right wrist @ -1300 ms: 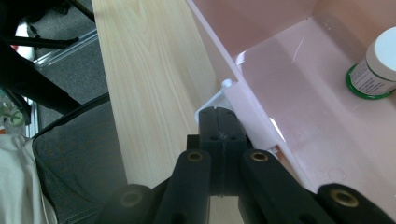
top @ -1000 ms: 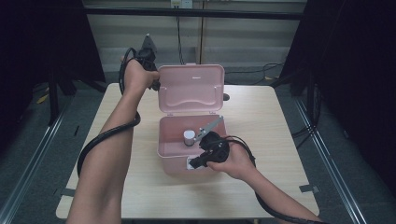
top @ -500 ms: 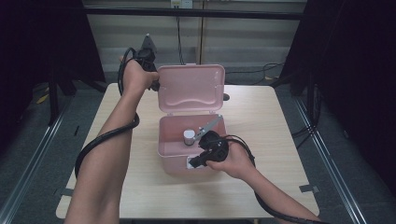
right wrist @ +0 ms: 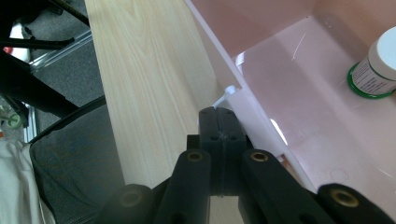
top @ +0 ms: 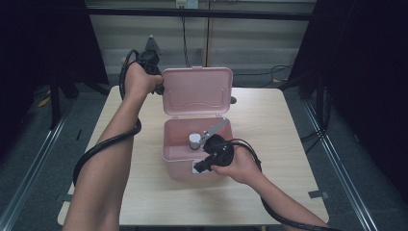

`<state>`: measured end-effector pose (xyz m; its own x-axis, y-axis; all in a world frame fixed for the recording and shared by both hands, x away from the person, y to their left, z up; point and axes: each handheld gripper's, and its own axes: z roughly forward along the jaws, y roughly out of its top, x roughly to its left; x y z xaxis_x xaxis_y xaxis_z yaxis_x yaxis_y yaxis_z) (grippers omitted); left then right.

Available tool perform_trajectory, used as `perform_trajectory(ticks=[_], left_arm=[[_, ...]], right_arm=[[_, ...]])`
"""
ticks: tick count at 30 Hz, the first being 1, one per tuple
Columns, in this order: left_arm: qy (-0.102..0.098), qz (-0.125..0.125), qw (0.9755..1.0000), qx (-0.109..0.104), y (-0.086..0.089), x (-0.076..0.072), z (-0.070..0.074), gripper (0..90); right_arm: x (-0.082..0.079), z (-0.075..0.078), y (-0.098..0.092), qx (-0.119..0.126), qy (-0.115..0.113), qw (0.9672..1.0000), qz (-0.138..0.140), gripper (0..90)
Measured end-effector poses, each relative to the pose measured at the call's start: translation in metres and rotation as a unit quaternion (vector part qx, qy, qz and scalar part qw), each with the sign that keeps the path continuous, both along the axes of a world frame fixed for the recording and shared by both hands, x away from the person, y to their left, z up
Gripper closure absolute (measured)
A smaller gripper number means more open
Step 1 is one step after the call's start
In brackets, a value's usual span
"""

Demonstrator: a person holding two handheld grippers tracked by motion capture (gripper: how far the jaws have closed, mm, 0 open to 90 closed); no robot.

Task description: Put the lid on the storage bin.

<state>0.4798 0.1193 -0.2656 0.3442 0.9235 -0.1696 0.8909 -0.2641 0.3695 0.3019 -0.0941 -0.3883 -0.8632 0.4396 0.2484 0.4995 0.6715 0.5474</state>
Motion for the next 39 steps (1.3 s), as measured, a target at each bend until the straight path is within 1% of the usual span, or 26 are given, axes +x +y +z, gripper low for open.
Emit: perform_trajectory(ticks=[5, 6, 11, 12, 14, 15, 16, 20, 22, 25, 33, 39], left_arm=[[-0.001, -0.002, 1.0, 0.001, 0.001, -0.002, 0.001, 87.7], [0.0, -0.002, 1.0, 0.001, 0.001, -0.003, 0.001, 87.7], [0.0, -0.006, 0.9999, 0.008, 0.0, -0.005, 0.003, 87.6], [0.0, -0.006, 1.0, 0.008, 0.0, -0.006, 0.003, 87.6], [0.001, -0.009, 0.9999, 0.008, 0.0, -0.007, 0.004, 87.6], [0.001, -0.009, 0.9999, 0.008, 0.0, -0.008, 0.004, 87.5], [0.001, -0.01, 0.9999, 0.009, 0.0, -0.008, 0.005, 87.5], [0.0, -0.009, 1.0, 0.001, 0.0, -0.01, 0.005, 87.2], [-0.001, -0.008, 1.0, -0.001, 0.001, -0.012, 0.004, 87.2], [0.0, -0.011, 0.9999, 0.001, 0.001, -0.012, 0.005, 87.1], [-0.009, -0.014, 0.9999, -0.002, 0.002, -0.019, 0.004, 86.9], [-0.007, -0.014, 0.9999, -0.004, 0.001, -0.022, 0.004, 86.8]], right_arm=[[0.001, 0.001, 0.001, -0.004, 0.003, 1.0, -0.002, 90.0], [0.001, 0.001, 0.001, -0.004, -0.002, 1.0, -0.003, 90.0], [0.002, 0.001, 0.001, -0.004, -0.002, 1.0, -0.003, 90.0], [0.003, 0.001, 0.002, -0.005, 0.001, 1.0, -0.005, 90.0], [0.003, 0.001, 0.002, -0.006, -0.004, 1.0, -0.006, 90.0], [0.003, 0.001, 0.002, -0.004, -0.001, 1.0, -0.005, 90.0], [0.004, 0.001, 0.002, -0.006, -0.003, 1.0, -0.005, 90.0], [0.004, 0.001, 0.003, -0.006, -0.002, 0.9999, -0.01, 90.0], [0.005, 0.001, 0.003, -0.007, -0.005, 0.9999, -0.009, 90.0], [0.006, 0.001, 0.003, -0.007, -0.004, 0.9999, -0.008, 90.0], [0.006, 0.001, 0.004, -0.009, -0.006, 0.9999, -0.012, 90.0], [0.007, 0.001, 0.005, -0.009, -0.007, 0.9998, -0.016, 90.0]])
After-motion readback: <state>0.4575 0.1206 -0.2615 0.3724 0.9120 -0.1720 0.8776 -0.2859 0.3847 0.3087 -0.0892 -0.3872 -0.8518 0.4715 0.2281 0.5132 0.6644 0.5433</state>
